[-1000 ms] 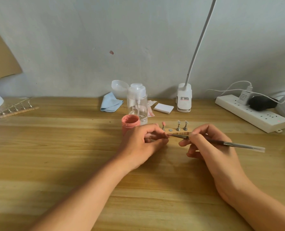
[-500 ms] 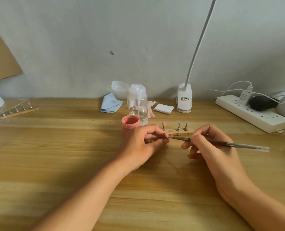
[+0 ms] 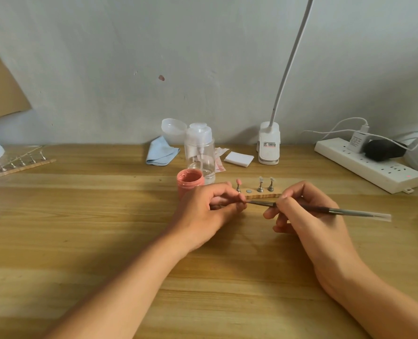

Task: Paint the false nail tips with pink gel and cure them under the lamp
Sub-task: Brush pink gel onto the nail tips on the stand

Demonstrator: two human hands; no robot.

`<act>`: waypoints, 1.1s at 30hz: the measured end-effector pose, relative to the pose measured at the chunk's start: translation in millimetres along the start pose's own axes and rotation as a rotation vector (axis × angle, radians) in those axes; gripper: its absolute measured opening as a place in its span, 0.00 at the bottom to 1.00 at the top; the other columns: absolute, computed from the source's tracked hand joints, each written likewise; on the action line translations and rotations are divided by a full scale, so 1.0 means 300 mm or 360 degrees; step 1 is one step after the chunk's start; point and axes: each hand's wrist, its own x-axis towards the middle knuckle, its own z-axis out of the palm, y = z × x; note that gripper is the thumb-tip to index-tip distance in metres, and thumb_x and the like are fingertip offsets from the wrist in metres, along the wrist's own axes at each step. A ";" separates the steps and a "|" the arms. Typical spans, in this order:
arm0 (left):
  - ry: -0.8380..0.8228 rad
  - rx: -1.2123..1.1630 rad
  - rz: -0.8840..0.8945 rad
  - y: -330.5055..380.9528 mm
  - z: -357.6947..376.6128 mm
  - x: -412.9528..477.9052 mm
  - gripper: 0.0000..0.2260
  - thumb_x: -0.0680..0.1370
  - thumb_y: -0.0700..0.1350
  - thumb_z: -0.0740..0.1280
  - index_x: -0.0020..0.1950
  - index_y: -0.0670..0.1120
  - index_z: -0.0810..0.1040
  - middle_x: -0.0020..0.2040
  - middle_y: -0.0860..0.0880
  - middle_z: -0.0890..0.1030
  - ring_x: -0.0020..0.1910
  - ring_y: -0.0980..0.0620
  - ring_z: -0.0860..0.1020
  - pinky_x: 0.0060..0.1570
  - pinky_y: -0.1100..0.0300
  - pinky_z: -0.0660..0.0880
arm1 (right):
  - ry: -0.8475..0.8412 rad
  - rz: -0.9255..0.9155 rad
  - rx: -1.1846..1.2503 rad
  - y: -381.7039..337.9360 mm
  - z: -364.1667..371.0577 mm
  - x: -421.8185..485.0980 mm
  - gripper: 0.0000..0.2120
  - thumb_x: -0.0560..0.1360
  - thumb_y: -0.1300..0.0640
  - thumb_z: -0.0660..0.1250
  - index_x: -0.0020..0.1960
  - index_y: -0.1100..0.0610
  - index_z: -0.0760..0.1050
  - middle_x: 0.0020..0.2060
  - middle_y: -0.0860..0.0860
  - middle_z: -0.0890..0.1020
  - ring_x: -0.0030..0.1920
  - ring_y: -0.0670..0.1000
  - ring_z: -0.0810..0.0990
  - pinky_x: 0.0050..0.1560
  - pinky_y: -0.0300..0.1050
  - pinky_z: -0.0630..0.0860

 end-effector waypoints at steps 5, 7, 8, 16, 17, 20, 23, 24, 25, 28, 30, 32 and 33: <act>0.0005 -0.0006 -0.0014 0.004 0.001 0.001 0.05 0.75 0.39 0.74 0.50 0.42 0.85 0.49 0.50 0.87 0.52 0.72 0.79 0.49 0.77 0.70 | 0.0019 -0.0003 0.0008 0.001 0.001 0.002 0.04 0.76 0.65 0.65 0.43 0.65 0.73 0.32 0.56 0.84 0.32 0.47 0.77 0.39 0.47 0.78; -0.0001 -0.0003 -0.0015 0.005 0.001 0.002 0.05 0.74 0.40 0.74 0.50 0.43 0.85 0.49 0.50 0.87 0.52 0.72 0.79 0.49 0.76 0.70 | 0.0021 -0.0006 0.0019 0.001 0.000 0.002 0.04 0.76 0.65 0.65 0.44 0.66 0.73 0.33 0.56 0.84 0.32 0.48 0.77 0.39 0.47 0.78; 0.0000 -0.0003 -0.0016 0.005 0.001 0.002 0.05 0.74 0.40 0.74 0.50 0.43 0.85 0.49 0.50 0.87 0.53 0.71 0.79 0.49 0.76 0.70 | 0.0019 -0.0006 0.0021 0.001 0.000 0.001 0.04 0.76 0.65 0.64 0.45 0.66 0.73 0.33 0.56 0.84 0.32 0.48 0.77 0.39 0.47 0.78; -0.0008 -0.0009 -0.0017 0.016 -0.001 -0.002 0.05 0.75 0.38 0.74 0.50 0.42 0.85 0.48 0.49 0.87 0.52 0.61 0.82 0.51 0.72 0.73 | 0.0108 -0.0027 0.0093 0.000 -0.005 0.008 0.05 0.76 0.65 0.63 0.43 0.67 0.72 0.32 0.55 0.83 0.33 0.49 0.77 0.41 0.49 0.77; -0.0014 -0.0005 -0.0017 0.018 -0.001 -0.004 0.05 0.75 0.38 0.74 0.50 0.42 0.85 0.48 0.49 0.87 0.52 0.61 0.83 0.51 0.71 0.74 | 0.0111 -0.0038 0.0100 -0.001 -0.005 0.007 0.05 0.77 0.66 0.63 0.43 0.66 0.72 0.31 0.55 0.83 0.33 0.49 0.77 0.41 0.50 0.77; -0.0046 0.0001 0.0008 0.028 -0.002 -0.010 0.04 0.76 0.37 0.73 0.49 0.42 0.84 0.49 0.48 0.86 0.51 0.68 0.80 0.51 0.74 0.72 | 0.0122 -0.0095 0.0121 -0.002 -0.008 0.005 0.04 0.77 0.67 0.62 0.44 0.67 0.71 0.30 0.54 0.82 0.34 0.51 0.76 0.42 0.52 0.76; -0.0045 -0.0020 0.0012 0.040 -0.002 -0.014 0.03 0.76 0.38 0.72 0.49 0.42 0.84 0.48 0.48 0.87 0.52 0.62 0.82 0.56 0.68 0.75 | 0.0113 -0.0206 0.0096 -0.004 -0.010 0.000 0.03 0.78 0.66 0.62 0.46 0.66 0.71 0.33 0.54 0.84 0.34 0.52 0.77 0.41 0.51 0.78; -0.0041 -0.0033 0.0005 0.042 -0.001 -0.012 0.03 0.76 0.38 0.72 0.49 0.43 0.84 0.47 0.48 0.87 0.51 0.58 0.83 0.58 0.63 0.77 | 0.0099 -0.0281 0.0072 -0.004 -0.010 -0.001 0.03 0.79 0.64 0.62 0.47 0.64 0.72 0.36 0.54 0.85 0.34 0.52 0.79 0.40 0.49 0.79; -0.0038 -0.0044 -0.0002 0.045 -0.001 -0.012 0.03 0.76 0.39 0.72 0.48 0.45 0.84 0.47 0.48 0.87 0.51 0.56 0.84 0.59 0.61 0.77 | 0.0077 -0.0365 0.0026 -0.007 -0.010 -0.003 0.03 0.81 0.61 0.61 0.49 0.60 0.73 0.40 0.53 0.86 0.35 0.52 0.81 0.39 0.47 0.80; -0.0042 -0.0065 -0.0003 0.049 0.000 -0.010 0.05 0.77 0.39 0.72 0.47 0.49 0.83 0.44 0.50 0.87 0.50 0.56 0.84 0.58 0.62 0.77 | 0.0002 -0.0507 -0.0201 -0.006 -0.021 0.004 0.09 0.82 0.55 0.57 0.56 0.53 0.75 0.46 0.48 0.86 0.40 0.51 0.84 0.44 0.46 0.82; -0.0058 -0.0121 0.0010 0.050 0.001 -0.013 0.06 0.77 0.38 0.71 0.48 0.49 0.83 0.44 0.50 0.87 0.50 0.56 0.84 0.56 0.64 0.77 | -0.0077 -0.0501 -0.0436 0.003 -0.026 0.016 0.06 0.81 0.58 0.61 0.54 0.55 0.76 0.46 0.47 0.85 0.44 0.50 0.84 0.49 0.52 0.81; -0.0055 -0.0168 0.0031 0.056 0.003 -0.017 0.06 0.78 0.37 0.70 0.48 0.48 0.83 0.45 0.51 0.87 0.52 0.57 0.84 0.54 0.68 0.76 | -0.0172 -0.0430 -0.0575 0.016 -0.014 0.026 0.08 0.76 0.64 0.67 0.54 0.57 0.73 0.46 0.48 0.83 0.46 0.50 0.81 0.51 0.56 0.79; -0.0054 -0.0174 0.0040 0.061 0.005 -0.018 0.07 0.78 0.37 0.70 0.48 0.49 0.83 0.46 0.52 0.87 0.52 0.58 0.84 0.53 0.69 0.75 | -0.0209 -0.0382 -0.0603 0.020 -0.001 0.029 0.12 0.74 0.65 0.70 0.54 0.57 0.71 0.46 0.48 0.81 0.45 0.50 0.80 0.51 0.55 0.78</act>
